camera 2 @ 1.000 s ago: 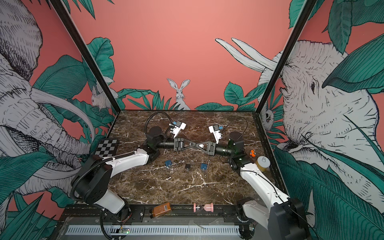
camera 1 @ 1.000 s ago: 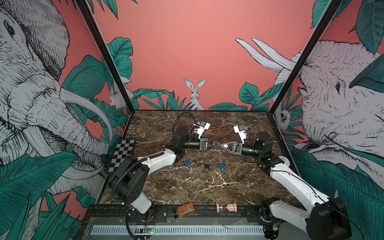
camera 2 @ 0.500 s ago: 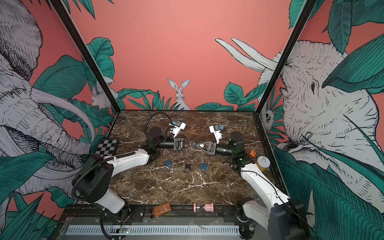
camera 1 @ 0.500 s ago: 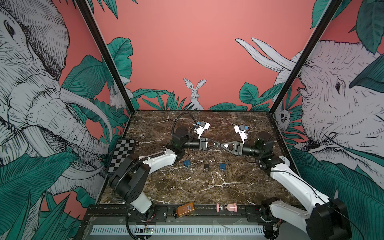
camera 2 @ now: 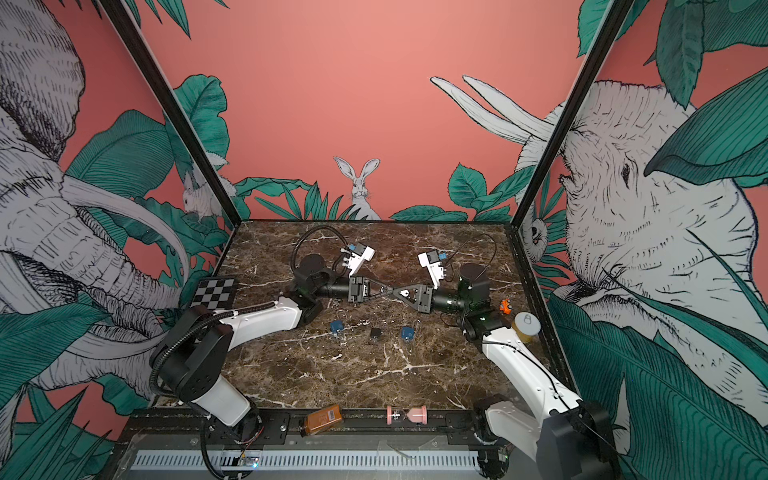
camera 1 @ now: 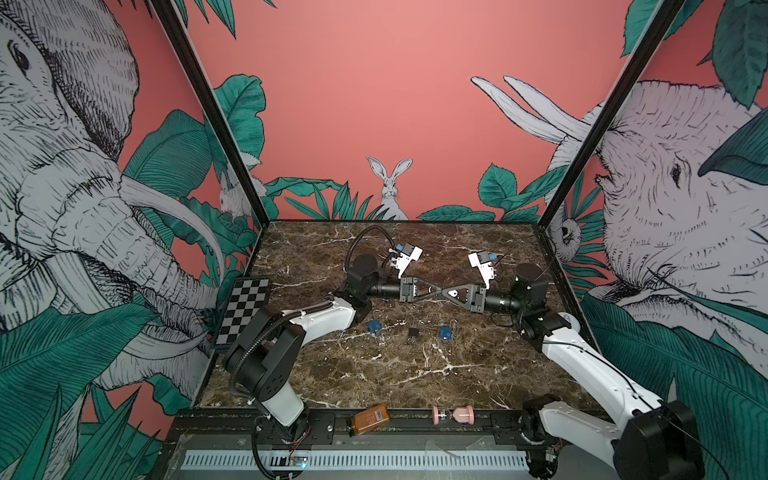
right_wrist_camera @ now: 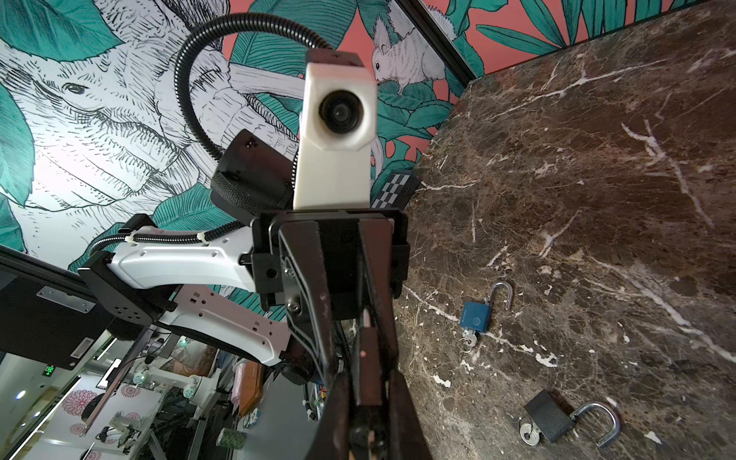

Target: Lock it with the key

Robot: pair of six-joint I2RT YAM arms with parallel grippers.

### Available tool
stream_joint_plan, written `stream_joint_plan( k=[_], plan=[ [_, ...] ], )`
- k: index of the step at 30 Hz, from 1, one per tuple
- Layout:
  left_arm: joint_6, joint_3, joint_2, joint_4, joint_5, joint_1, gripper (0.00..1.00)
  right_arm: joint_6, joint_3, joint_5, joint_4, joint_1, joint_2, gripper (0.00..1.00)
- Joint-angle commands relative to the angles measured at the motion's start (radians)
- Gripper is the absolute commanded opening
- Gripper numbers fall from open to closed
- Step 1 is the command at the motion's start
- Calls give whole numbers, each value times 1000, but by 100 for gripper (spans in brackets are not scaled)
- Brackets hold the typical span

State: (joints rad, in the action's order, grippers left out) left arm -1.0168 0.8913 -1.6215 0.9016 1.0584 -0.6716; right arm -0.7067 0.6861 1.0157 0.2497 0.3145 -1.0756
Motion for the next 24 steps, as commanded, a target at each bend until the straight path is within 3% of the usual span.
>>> stream_joint_plan(
  k=[1,12,16,18,22,24],
  plan=[
    [1,-2,31,64,58,-20,23,6,35,-37,31,-17,11,0],
    [0,-6,44,97,63,-22,19,-21,15,-66,72,-19,-3,0],
    [6,-9,47,96,54,-22,1,-21,17,-67,64,-19,-3,0],
    [12,-14,48,90,38,-23,0,-21,17,-63,58,-20,4,0],
    [17,-23,47,83,-3,-9,0,-20,12,-63,34,-24,24,14],
    [-3,-39,49,116,-34,12,0,-20,6,-74,15,-31,39,26]
  ],
)
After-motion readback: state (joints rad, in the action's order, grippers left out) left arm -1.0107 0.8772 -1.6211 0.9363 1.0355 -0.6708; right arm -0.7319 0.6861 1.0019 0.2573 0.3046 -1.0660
